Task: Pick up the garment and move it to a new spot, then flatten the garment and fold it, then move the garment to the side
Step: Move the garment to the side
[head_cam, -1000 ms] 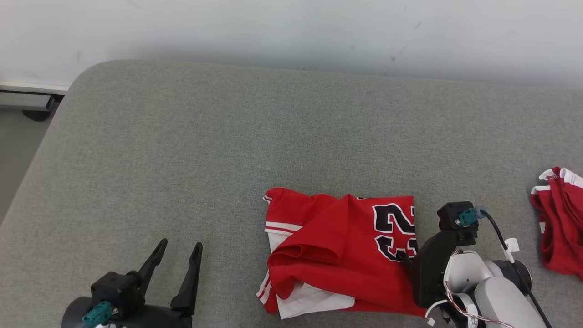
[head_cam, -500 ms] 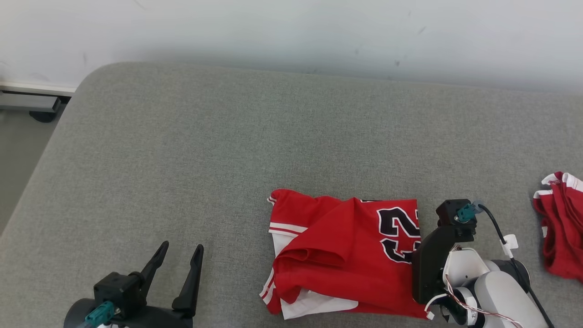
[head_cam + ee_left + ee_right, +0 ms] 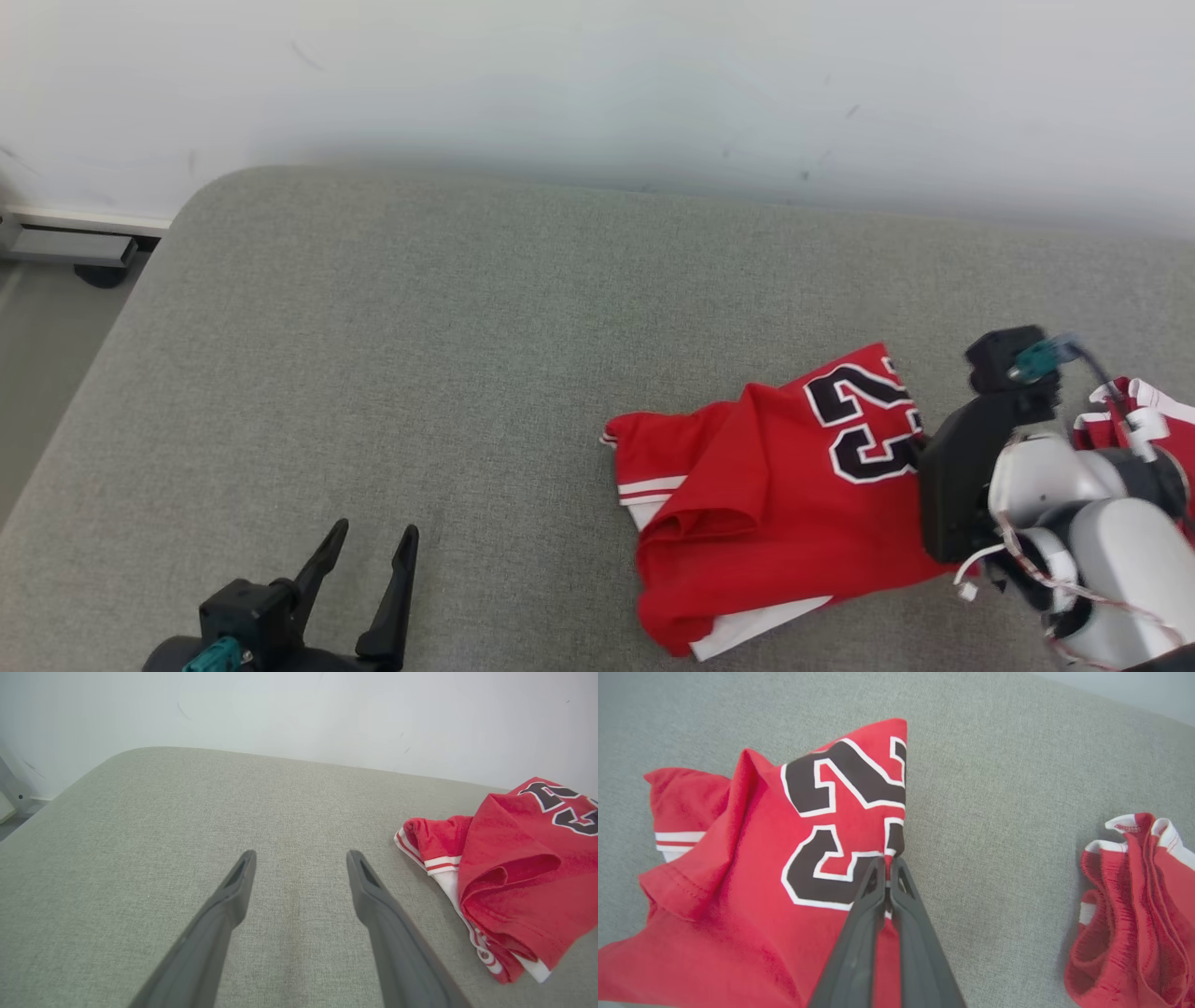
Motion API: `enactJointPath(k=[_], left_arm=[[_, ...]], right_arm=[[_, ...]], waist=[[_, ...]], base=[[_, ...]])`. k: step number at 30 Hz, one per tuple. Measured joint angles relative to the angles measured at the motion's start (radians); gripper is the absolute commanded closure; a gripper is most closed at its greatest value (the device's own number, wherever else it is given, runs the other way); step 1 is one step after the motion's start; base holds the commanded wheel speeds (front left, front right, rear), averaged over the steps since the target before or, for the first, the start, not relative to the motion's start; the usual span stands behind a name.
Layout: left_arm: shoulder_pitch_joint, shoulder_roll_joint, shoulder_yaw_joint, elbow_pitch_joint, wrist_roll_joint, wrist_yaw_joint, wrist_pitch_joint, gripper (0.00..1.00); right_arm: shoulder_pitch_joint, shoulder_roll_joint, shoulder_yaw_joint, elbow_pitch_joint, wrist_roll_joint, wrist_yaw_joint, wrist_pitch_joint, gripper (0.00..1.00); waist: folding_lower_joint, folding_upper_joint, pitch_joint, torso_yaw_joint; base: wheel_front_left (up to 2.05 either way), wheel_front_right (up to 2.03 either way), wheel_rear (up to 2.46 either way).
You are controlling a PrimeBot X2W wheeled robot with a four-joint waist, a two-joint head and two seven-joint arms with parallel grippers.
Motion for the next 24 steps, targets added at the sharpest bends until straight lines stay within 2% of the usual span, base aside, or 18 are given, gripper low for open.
enactJointPath(k=[5, 11, 17, 24], left_arm=[[0.012, -0.003, -0.003, 0.007, -0.007, 0.000, -0.004, 0.00], [0.036, -0.003, -0.003, 0.013, -0.008, 0.000, -0.009, 0.00], [0.036, -0.003, -0.003, 0.011, -0.013, -0.002, -0.013, 0.00], [0.051, 0.003, 0.009, 0.005, -0.016, 0.006, -0.022, 0.00]], right_arm=[[0.001, -0.017, -0.057, -0.066, 0.076, 0.013, 0.049, 1.00], [0.003, -0.040, -0.092, -0.108, 0.113, 0.011, 0.115, 1.00], [-0.002, -0.049, -0.163, -0.168, 0.126, -0.013, 0.148, 1.00], [-0.017, -0.099, -0.180, -0.171, 0.094, -0.022, 0.218, 1.00]], waist=[[0.0000, 0.0000, -0.019, 0.001], [0.0000, 0.0000, -0.032, 0.001], [0.0000, 0.0000, -0.029, 0.004], [0.0000, -0.0001, -0.019, -0.005]], base=[[0.00, 0.00, 0.00], [0.00, 0.00, 0.00], [0.00, 0.00, 0.00], [0.00, 0.00, 0.00]])
